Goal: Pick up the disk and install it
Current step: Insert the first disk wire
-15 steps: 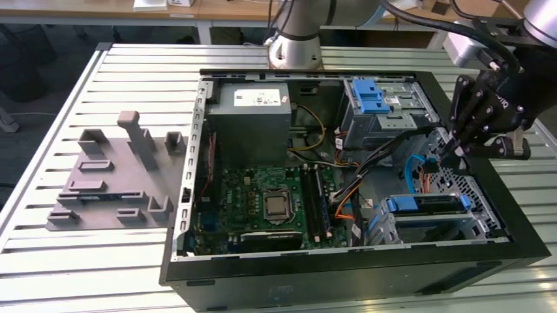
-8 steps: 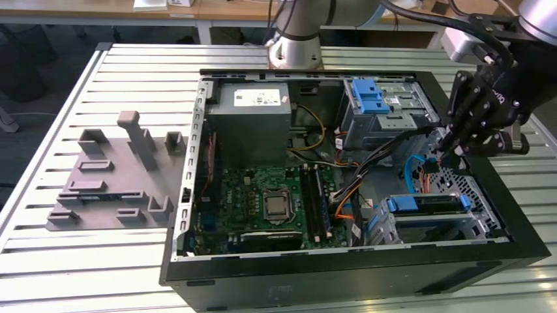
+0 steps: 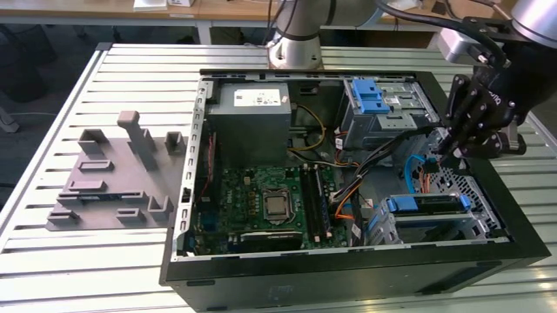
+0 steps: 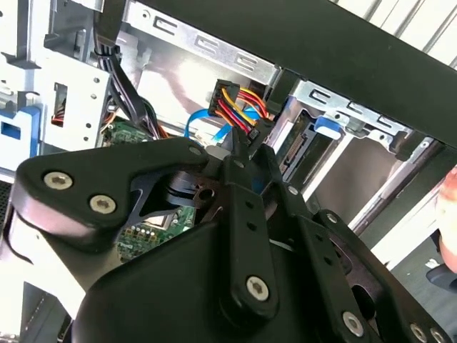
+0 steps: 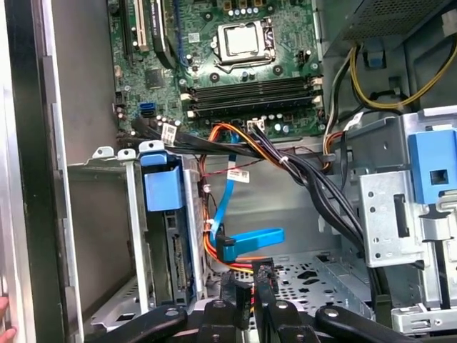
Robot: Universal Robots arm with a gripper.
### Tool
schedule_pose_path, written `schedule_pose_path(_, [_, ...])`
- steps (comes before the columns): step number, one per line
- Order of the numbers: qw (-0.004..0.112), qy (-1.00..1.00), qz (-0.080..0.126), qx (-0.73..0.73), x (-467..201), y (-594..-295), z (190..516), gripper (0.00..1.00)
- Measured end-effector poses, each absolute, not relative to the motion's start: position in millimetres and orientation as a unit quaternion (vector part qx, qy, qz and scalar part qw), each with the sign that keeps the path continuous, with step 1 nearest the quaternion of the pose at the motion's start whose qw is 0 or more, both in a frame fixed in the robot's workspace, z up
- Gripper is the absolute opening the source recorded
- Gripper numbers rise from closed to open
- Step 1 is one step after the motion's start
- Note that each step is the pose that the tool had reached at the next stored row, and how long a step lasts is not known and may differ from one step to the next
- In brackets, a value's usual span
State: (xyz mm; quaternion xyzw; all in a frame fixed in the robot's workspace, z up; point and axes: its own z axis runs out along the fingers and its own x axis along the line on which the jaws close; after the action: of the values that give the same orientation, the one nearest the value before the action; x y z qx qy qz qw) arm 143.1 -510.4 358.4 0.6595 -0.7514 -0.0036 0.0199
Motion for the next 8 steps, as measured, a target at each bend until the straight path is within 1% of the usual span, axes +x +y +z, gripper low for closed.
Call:
schedule_pose_path(3, [0.022,-0.753,-0.001,0.658,143.6,-507.7,356.5,0.25])
schedule_pose_path(6, [0.027,-0.755,0.004,0.656,144.0,-506.5,355.1,0.24])
schedule_pose_path(7, [0.027,-0.755,0.005,0.656,144.0,-506.4,355.0,0.17])
schedule_pose_path(8, [0.028,-0.755,0.005,0.656,144.0,-506.4,355.0,0.17])
